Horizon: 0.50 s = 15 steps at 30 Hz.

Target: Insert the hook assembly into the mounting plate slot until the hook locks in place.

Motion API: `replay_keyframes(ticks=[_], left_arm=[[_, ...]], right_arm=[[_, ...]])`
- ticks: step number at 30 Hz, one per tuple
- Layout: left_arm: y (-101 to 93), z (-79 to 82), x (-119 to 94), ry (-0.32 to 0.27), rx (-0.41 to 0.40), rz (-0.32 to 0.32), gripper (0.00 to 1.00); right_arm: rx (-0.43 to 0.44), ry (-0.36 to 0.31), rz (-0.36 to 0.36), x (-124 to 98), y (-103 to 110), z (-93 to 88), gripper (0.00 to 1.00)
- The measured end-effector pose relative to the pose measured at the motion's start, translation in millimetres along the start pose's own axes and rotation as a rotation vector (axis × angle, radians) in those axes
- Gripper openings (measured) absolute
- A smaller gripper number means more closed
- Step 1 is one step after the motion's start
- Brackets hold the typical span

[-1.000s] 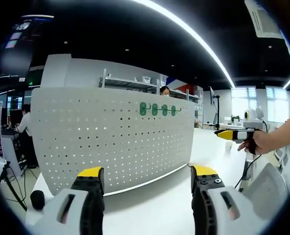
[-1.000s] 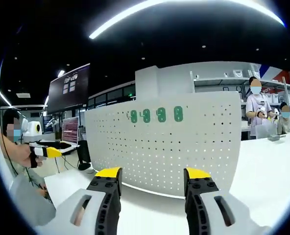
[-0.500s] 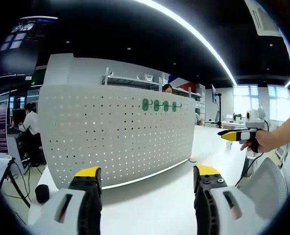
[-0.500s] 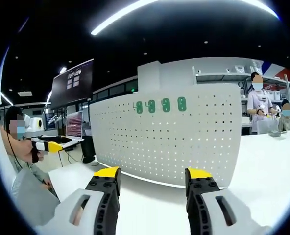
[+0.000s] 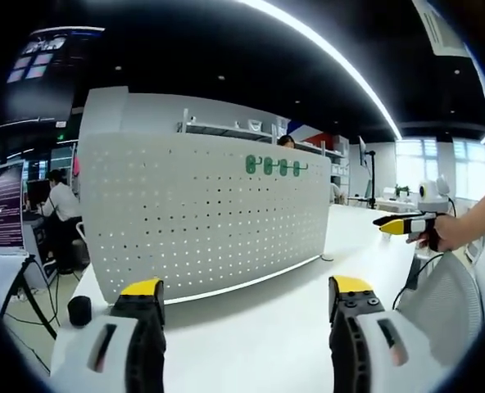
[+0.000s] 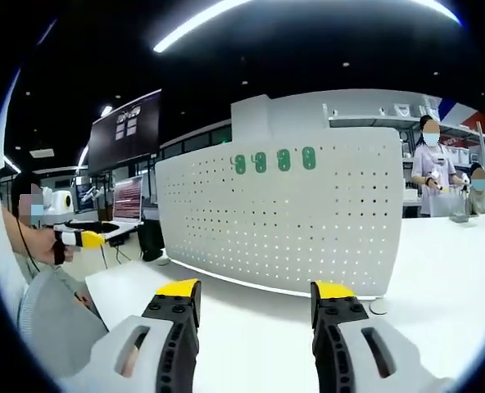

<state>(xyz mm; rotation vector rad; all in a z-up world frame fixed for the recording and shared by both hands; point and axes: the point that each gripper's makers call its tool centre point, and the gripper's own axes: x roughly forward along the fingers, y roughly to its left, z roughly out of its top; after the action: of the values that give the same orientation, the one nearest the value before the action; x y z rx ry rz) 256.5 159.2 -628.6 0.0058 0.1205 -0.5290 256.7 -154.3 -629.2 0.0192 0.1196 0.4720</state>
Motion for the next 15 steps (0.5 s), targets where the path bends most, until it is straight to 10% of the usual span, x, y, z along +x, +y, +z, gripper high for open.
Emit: replay_keyframes(ticks=[15], left_arm=[[-3.3,-15.2,0.8,0.007,-0.022,0.008,0.87]], right_arm=[[0.001,0.032,-0.004,-7.7,-1.0,-20.4,0.52]])
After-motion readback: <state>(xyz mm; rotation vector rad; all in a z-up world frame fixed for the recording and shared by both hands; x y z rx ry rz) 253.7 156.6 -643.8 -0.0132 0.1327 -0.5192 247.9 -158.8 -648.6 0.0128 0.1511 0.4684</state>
